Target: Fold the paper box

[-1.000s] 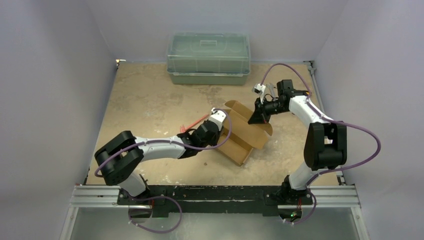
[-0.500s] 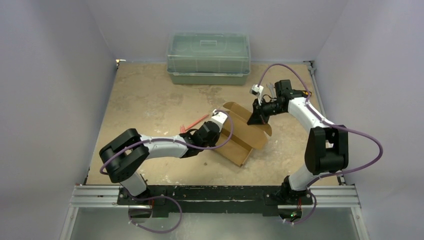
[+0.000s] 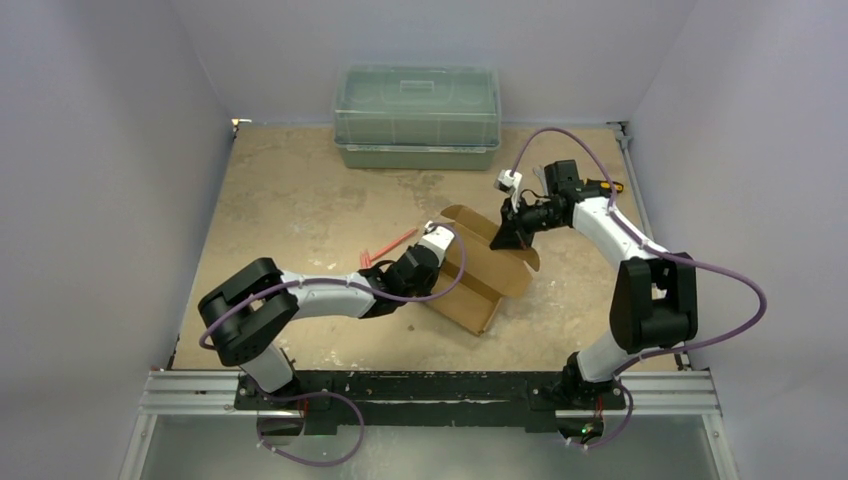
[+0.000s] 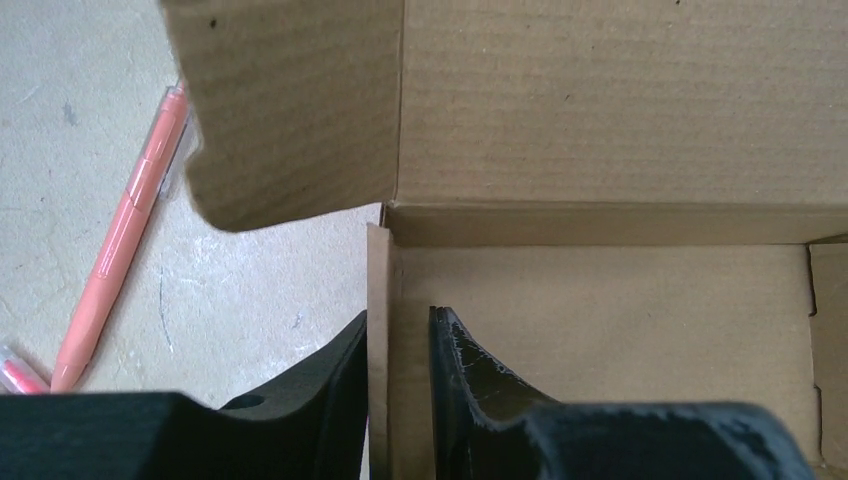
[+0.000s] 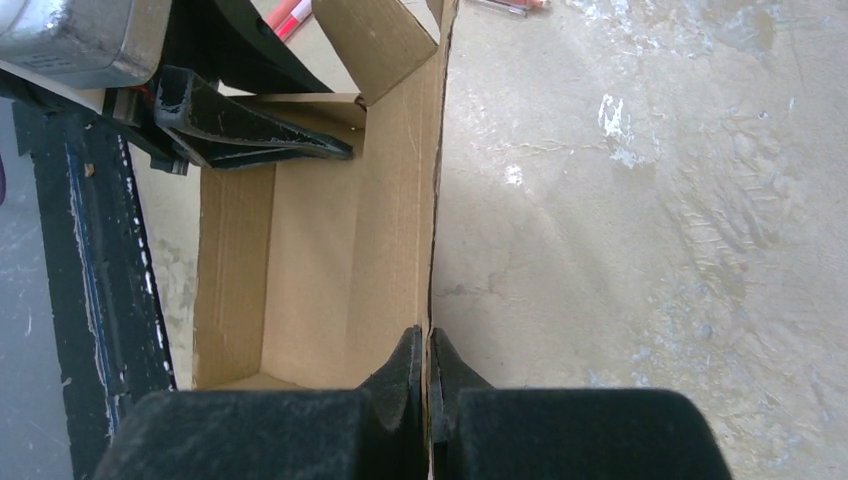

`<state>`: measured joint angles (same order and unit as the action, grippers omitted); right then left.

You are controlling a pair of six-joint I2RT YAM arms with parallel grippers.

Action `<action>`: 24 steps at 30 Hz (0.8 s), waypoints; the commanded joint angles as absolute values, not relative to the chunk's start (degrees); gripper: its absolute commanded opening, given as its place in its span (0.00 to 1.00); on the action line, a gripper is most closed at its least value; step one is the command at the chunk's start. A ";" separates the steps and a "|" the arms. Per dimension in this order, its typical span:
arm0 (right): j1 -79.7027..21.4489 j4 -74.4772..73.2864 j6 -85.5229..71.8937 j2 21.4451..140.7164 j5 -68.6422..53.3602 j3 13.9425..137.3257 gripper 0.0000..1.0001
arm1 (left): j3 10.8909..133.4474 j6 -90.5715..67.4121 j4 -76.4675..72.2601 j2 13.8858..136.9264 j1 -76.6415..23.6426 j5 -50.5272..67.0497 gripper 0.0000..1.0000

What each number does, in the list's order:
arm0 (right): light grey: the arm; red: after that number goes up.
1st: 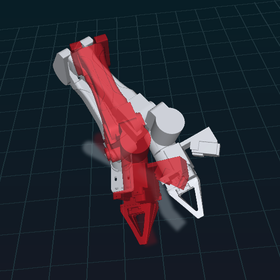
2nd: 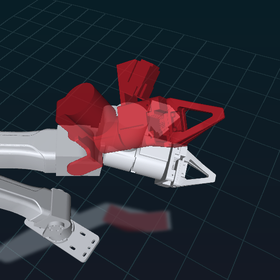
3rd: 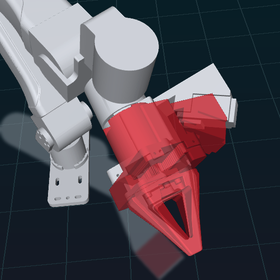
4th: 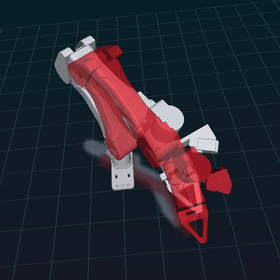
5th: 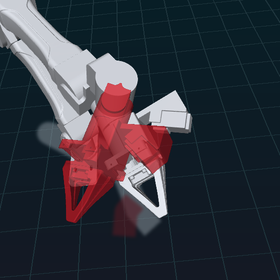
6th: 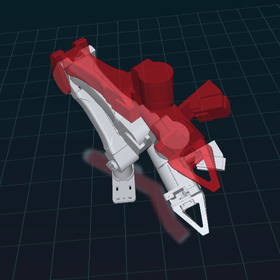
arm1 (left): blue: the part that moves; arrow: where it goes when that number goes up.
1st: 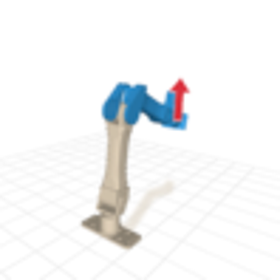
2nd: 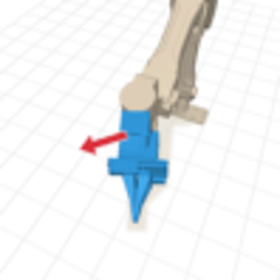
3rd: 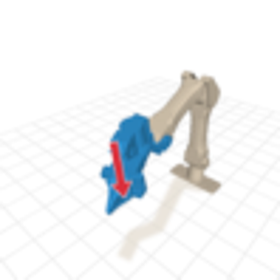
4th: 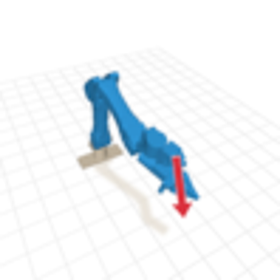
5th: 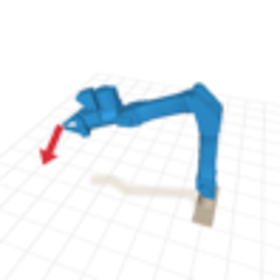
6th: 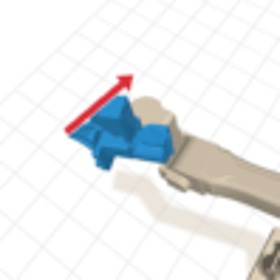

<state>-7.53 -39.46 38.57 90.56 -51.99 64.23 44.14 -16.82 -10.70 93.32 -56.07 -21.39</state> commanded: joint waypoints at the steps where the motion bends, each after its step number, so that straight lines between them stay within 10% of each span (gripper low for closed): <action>1: -9.00 -36.76 39.32 87.62 -50.99 63.25 0.00 | 44.86 -18.12 -9.32 91.11 -56.37 -21.44 0.26; 14: -9.84 -31.64 36.32 85.39 -45.70 61.56 0.00 | 44.46 -22.67 -5.44 83.98 -55.91 -20.82 0.47; 24: -13.49 -29.36 36.19 81.92 -40.55 60.52 0.00 | 48.80 -20.84 -1.19 91.76 -55.90 -22.02 0.26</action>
<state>-11.92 -32.42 36.14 85.32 -43.81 61.32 45.67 -21.47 -3.40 88.64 -56.01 -21.41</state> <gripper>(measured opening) 0.007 0.366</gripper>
